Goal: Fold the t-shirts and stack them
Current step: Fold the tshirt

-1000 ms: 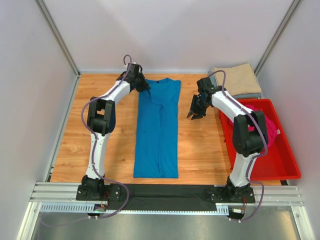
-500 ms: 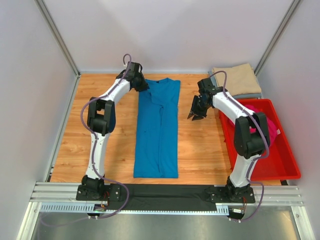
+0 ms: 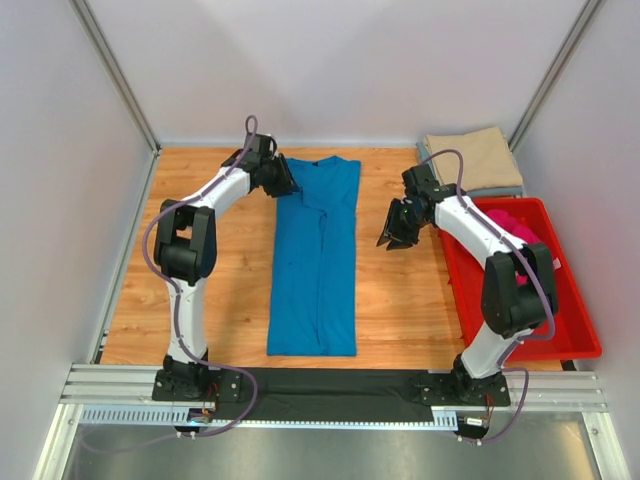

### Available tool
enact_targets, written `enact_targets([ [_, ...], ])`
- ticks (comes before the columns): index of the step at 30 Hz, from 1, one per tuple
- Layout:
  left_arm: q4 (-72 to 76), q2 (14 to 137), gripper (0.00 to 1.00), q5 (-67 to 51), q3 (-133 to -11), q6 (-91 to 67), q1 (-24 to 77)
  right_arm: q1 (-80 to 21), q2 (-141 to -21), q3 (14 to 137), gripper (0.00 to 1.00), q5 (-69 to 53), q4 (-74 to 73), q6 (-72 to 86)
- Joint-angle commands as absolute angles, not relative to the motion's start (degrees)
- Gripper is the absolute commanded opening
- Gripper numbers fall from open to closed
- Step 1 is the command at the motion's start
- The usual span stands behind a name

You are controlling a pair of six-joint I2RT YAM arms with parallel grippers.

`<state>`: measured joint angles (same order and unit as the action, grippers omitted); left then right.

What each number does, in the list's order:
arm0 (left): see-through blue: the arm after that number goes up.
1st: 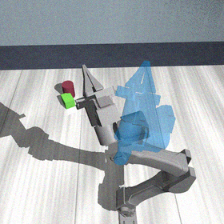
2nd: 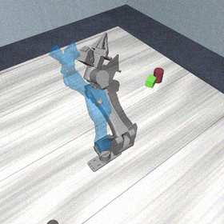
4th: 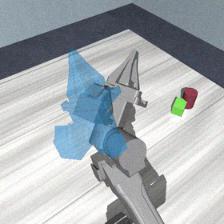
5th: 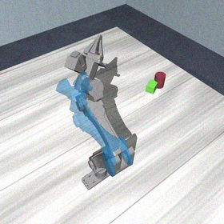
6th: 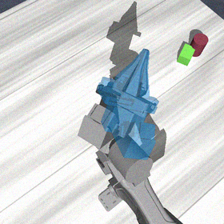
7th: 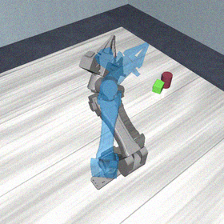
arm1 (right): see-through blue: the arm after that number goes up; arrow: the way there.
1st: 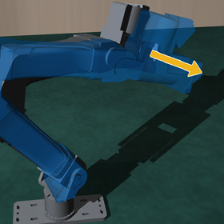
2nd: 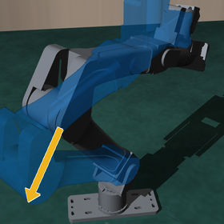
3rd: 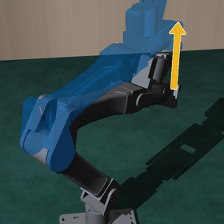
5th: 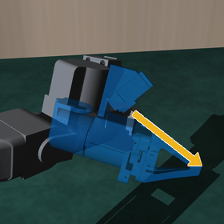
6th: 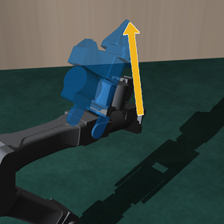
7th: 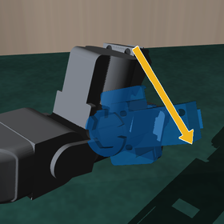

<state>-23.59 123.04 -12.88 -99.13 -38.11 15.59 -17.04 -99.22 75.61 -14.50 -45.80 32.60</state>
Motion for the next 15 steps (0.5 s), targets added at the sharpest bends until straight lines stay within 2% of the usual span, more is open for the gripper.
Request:
enact_targets([
  [1,-17.8,125.1,0.37,-20.2,-99.5,-34.8,15.6,-17.5,-93.9,73.5,0.33,-12.9,-43.7,33.6],
  [15,-20.4,131.8,0.37,-21.8,-105.0,-34.3,15.6,-18.8,-90.2,73.0,0.33,-9.1,-45.1,37.6],
])
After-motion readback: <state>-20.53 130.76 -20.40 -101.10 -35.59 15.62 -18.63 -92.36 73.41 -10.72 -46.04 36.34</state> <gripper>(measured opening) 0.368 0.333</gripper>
